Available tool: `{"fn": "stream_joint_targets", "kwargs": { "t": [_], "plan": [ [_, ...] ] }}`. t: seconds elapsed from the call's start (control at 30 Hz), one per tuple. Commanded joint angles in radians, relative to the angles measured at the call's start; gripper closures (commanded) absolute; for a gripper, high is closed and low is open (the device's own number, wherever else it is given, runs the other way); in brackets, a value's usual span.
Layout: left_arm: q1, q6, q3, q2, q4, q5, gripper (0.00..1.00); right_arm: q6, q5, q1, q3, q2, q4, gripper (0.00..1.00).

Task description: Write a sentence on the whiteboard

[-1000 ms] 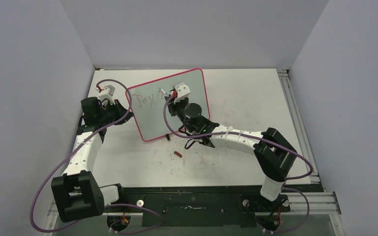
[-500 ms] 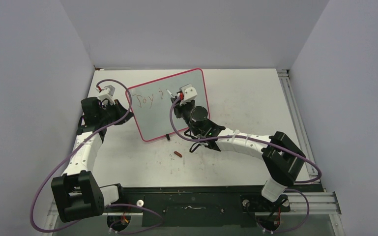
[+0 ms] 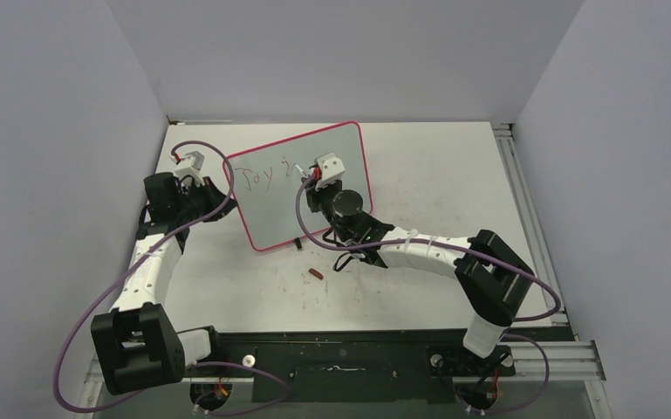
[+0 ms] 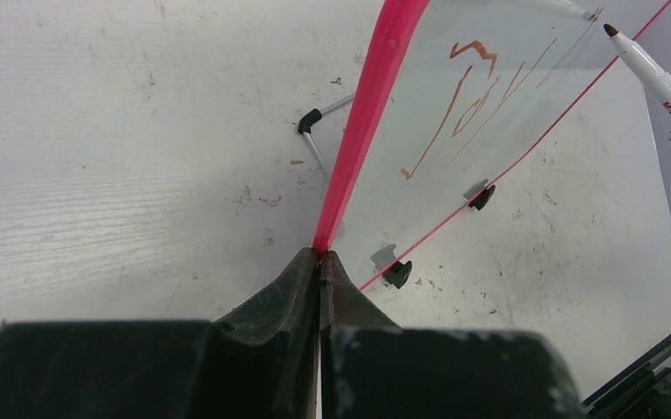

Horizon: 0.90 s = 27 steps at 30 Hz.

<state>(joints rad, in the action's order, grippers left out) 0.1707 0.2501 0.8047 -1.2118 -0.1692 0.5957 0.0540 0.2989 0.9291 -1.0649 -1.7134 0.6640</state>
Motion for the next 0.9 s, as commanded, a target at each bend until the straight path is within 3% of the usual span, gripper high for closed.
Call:
{"fn": "stream_joint_targets", "kwargs": {
  "t": [0.0,0.87],
  "plan": [
    [-0.022,-0.008,0.033,0.007,-0.006,0.032,1.00,0.002,0.002,-0.009,-0.051,-0.007,0.051,0.95],
    [-0.023,-0.009,0.033,0.007,-0.004,0.034,1.00,0.004,-0.019,-0.006,-0.052,-0.035,0.024,0.95]
  ]
}}
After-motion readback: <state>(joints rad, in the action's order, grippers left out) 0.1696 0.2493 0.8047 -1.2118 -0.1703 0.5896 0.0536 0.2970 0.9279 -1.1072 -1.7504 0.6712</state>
